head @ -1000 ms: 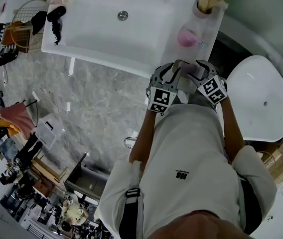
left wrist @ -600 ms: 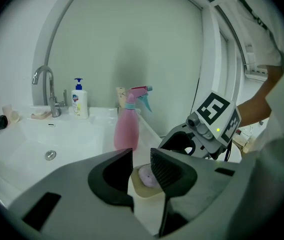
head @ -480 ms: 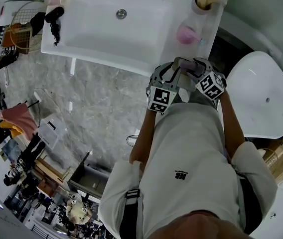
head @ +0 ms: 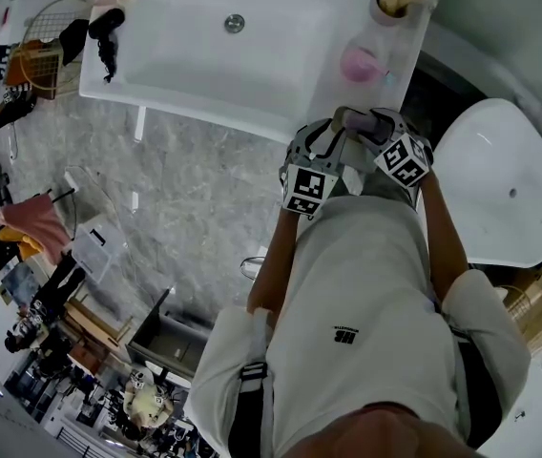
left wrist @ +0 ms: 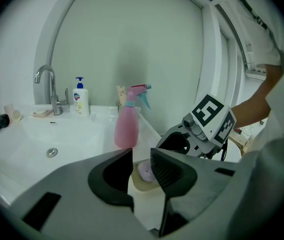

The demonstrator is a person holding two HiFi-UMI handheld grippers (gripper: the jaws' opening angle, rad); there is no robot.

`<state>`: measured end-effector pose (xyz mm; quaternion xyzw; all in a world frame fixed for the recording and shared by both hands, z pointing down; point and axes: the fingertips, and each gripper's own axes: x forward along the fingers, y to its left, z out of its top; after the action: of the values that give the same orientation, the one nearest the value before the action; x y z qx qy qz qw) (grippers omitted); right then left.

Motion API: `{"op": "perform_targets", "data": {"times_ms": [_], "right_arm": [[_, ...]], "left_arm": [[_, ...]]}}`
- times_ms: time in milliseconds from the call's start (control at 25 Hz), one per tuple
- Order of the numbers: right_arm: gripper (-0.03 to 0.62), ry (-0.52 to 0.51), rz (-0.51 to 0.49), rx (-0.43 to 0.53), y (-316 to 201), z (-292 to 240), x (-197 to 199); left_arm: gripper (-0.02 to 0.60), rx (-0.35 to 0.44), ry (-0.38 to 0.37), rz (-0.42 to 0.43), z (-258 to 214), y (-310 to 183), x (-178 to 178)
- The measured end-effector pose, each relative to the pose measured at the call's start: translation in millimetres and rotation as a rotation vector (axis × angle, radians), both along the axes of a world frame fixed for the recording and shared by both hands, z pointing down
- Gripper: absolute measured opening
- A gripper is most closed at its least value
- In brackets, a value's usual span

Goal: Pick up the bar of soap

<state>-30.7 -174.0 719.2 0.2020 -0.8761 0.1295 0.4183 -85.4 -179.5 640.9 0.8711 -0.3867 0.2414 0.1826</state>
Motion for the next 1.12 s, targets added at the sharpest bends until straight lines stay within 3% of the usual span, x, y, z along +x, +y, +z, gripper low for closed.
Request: {"op": "perform_targets", "data": {"times_ms": [520,1120], "right_arm": [[0.259,-0.024,-0.024,0.005,-1.8,-10.2,-7.1],[0.258,-0.076,0.023,-0.015,-3.9,-27.0,-9.3]], "left_arm": [[0.126,0.007,0.002,-0.003,-1.3,1.9,0.4],[0.126,0.021,0.008,-0.016,-3.8,0.0,0.3]]}}
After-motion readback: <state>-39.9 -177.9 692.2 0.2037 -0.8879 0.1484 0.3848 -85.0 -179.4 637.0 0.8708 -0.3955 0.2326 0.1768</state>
